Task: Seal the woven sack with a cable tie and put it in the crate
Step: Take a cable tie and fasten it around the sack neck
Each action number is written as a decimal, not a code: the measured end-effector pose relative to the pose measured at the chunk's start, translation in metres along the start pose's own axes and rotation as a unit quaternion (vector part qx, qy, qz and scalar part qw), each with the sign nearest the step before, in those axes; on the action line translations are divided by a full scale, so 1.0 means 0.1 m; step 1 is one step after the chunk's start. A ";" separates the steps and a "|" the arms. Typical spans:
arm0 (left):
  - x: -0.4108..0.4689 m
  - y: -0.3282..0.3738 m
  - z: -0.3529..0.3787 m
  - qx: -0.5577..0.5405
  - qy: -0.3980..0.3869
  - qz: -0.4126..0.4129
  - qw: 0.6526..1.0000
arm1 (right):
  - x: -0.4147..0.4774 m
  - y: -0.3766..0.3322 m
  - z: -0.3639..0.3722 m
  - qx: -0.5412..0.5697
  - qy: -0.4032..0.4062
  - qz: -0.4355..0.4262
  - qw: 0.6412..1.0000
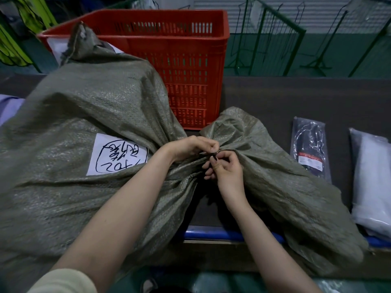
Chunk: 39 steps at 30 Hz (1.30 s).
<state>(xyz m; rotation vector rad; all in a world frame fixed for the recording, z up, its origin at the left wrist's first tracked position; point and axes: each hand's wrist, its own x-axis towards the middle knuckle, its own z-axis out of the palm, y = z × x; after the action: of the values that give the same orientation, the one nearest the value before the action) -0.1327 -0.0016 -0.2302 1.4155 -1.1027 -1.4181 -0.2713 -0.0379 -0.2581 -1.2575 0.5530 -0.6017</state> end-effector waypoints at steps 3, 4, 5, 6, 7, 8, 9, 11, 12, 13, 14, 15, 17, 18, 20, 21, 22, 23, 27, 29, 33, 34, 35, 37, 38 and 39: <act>-0.02 0.00 -0.01 -0.014 -0.007 0.021 1.000 | 0.03 -0.05 0.00 0.041 0.010 0.041 0.998; -0.02 0.01 -0.01 -0.014 -0.015 0.024 1.000 | 0.02 -0.07 0.00 0.051 0.009 0.051 0.997; -0.03 0.02 -0.01 -0.009 -0.023 0.022 0.999 | 0.01 -0.08 -0.01 0.057 0.009 0.060 0.997; -0.04 0.03 0.00 0.006 -0.026 0.015 1.000 | 0.00 -0.08 -0.01 0.054 0.012 0.064 0.996; -0.03 0.03 -0.01 0.018 -0.025 0.001 1.000 | -0.01 -0.08 -0.02 0.045 0.015 0.066 0.997; -0.02 0.03 -0.01 0.029 -0.018 -0.010 0.999 | -0.03 -0.09 -0.02 0.034 0.019 0.067 0.997; -0.01 0.03 -0.02 0.034 -0.012 -0.015 0.999 | -0.04 -0.10 -0.02 0.027 0.023 0.068 0.997; -0.02 0.03 -0.01 0.033 -0.019 -0.011 0.999 | -0.07 -0.13 -0.03 0.031 0.036 0.082 0.995; -0.03 0.03 -0.01 0.038 -0.026 -0.010 0.999 | -0.08 -0.15 -0.04 0.037 0.043 0.093 0.994; -0.04 0.03 0.01 0.044 -0.028 -0.010 0.999 | -0.09 -0.17 -0.05 0.039 0.046 0.102 0.993; -0.04 0.03 0.02 0.051 -0.020 -0.015 0.998 | -0.09 -0.20 -0.06 0.034 0.046 0.108 0.993; -0.04 0.03 0.01 0.061 -0.008 -0.020 0.998 | -0.10 -0.20 -0.06 0.018 0.043 0.108 0.993; -0.02 0.00 -0.01 0.110 0.019 -0.029 0.993 | -0.12 -0.21 -0.09 -0.026 0.036 0.101 0.994; -0.01 -0.02 -0.03 0.134 0.028 -0.032 0.990 | -0.13 -0.20 -0.10 -0.039 0.032 0.098 0.994; -0.04 0.01 -0.03 0.173 0.038 -0.030 0.984 | -0.15 -0.19 -0.13 -0.038 0.027 0.098 0.994; -0.06 0.04 -0.03 0.195 0.044 -0.027 0.980 | -0.15 -0.18 -0.13 -0.035 0.026 0.098 0.994; -0.07 0.08 -0.02 0.220 0.051 -0.023 0.974 | -0.15 -0.18 -0.13 -0.041 0.024 0.098 0.994; -0.08 0.12 -0.01 0.244 0.058 -0.018 0.968 | -0.15 -0.16 -0.12 -0.059 0.021 0.098 0.993; -0.12 0.24 0.00 0.360 0.063 -0.018 0.931 | -0.14 -0.14 -0.07 -0.131 -0.030 0.107 0.985; -0.15 0.30 -0.02 0.411 0.057 -0.022 0.910 | -0.16 -0.17 -0.04 -0.155 -0.052 0.111 0.980; -0.22 0.35 -0.03 0.442 0.084 -0.028 0.893 | -0.17 -0.25 -0.03 -0.131 -0.066 0.103 0.984; -0.24 0.33 -0.04 0.444 0.093 -0.026 0.891 | -0.19 -0.27 -0.03 -0.120 -0.071 0.104 0.985; -0.25 0.31 -0.06 0.446 0.102 -0.026 0.889 | -0.21 -0.29 -0.04 -0.110 -0.078 0.105 0.985; -0.26 0.26 -0.09 0.443 0.120 -0.028 0.888 | -0.26 -0.32 -0.05 -0.092 -0.090 0.109 0.986; -0.27 0.24 -0.10 0.440 0.127 -0.030 0.889 | -0.28 -0.33 -0.05 -0.086 -0.096 0.109 0.986; -0.27 0.22 -0.10 0.438 0.131 -0.031 0.889 | -0.30 -0.34 -0.07 -0.082 -0.100 0.108 0.986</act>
<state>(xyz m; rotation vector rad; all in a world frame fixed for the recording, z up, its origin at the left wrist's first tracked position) -0.1224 0.0182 -0.2019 2.1966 -1.6134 -0.7089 -0.3012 -0.0288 -0.2243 -1.3736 0.5701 -0.2492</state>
